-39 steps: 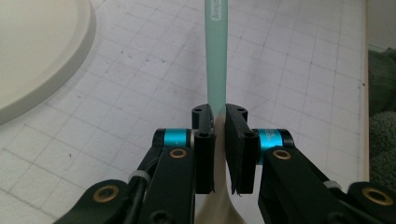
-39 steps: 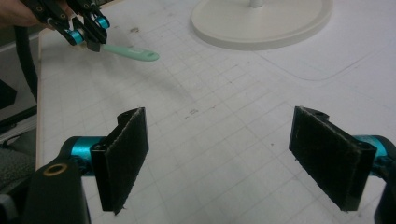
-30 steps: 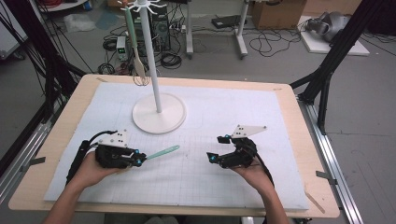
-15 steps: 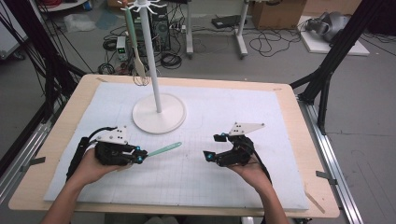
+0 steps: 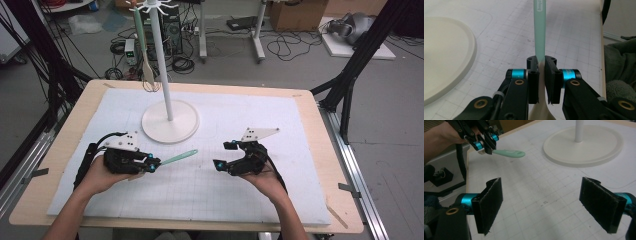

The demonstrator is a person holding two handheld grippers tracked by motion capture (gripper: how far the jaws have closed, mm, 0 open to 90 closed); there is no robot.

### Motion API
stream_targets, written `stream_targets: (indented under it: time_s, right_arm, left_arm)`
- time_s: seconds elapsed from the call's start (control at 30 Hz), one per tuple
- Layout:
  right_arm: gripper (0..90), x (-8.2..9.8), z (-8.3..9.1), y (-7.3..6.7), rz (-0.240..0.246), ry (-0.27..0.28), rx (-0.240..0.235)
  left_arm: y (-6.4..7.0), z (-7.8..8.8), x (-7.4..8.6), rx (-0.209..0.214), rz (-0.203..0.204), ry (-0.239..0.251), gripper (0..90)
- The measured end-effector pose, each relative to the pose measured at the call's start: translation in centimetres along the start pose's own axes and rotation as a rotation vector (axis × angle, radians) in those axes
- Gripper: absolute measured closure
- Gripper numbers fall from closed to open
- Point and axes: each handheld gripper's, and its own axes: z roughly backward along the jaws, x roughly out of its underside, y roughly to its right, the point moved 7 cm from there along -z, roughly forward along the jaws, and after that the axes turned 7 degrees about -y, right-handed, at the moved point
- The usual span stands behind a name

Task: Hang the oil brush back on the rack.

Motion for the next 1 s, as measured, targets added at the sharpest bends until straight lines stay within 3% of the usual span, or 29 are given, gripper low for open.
stream_targets:
  time_s: [0.43, 0.73, 1.0]
  right_arm:
    - [18.5, -1.4, -0.6, -0.7, 0.016, -0.014, -0.040]
    - [29.3, -2.1, -1.4, -1.5, 0.051, -0.035, -0.094]
    - [37.5, -2.6, -2.0, -2.1, 0.054, -0.047, -0.144]
  left_arm:
    - [0.3, 0.0, -1.2, 0.020, -0.021, 0.025, 81.7]
    - [0.5, -0.2, -1.8, 0.027, -0.037, 0.039, 81.8]
    - [0.8, -0.4, -2.5, 0.039, -0.047, 0.058, 81.7]
